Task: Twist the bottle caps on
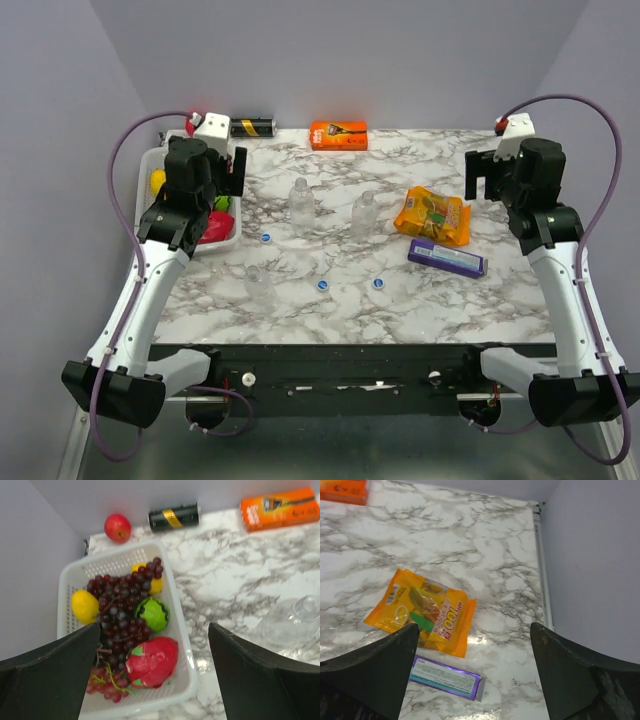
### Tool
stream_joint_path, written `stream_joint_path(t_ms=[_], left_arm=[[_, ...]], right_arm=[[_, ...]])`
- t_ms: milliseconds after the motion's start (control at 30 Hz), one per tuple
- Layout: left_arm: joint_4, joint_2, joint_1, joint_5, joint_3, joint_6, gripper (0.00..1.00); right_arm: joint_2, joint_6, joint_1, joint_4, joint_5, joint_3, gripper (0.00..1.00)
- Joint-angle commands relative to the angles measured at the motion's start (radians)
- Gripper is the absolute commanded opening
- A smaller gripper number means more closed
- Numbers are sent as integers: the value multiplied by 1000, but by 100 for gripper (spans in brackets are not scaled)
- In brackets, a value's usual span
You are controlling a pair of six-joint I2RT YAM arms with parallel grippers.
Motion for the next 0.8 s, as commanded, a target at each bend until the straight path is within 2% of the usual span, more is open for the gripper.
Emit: stream_joint_path(t_ms=[0,33,100,133,233,267,333,367,467,500,633,700,767], left_arm=[[-94,-40,-3,37,-67,49,99],[-116,-57,15,100,-73,70,99],[-212,-69,23,277,-93,140,98],[-235,-75,23,291,-105,138,98],[-240,-132,46,297,-177,100,99],[-233,-147,73,297,-190,87,98],[-225,-185,116,298,-222,48,99],[-217,-196,148,301,-232,37,99],[-200,-225,294,350,-268,18,99],[-196,-228,373,367,-282,14,99],[-159,-239,486,418,-322,-15,99],[-147,-251,495,410,-335,-31,99],[-121,-273,497,398,-348,-49,99]], right_arm=[[-43,-80,-4,-35,-317,57,100],[-46,-164,-4,-50,-505,94,100],[-63,-255,1,-86,-687,114,99],[-56,-257,19,-87,-744,126,99],[25,-228,143,-138,-732,232,94],[45,-238,231,-174,-724,281,92],[95,-303,325,-193,-717,304,92],[108,-327,415,-199,-709,307,91],[186,-377,571,-208,-695,329,91],[209,-380,602,-210,-695,348,91],[348,-384,740,-208,-730,414,91],[436,-387,783,-204,-752,459,91],[543,-387,795,-202,-807,558,87]])
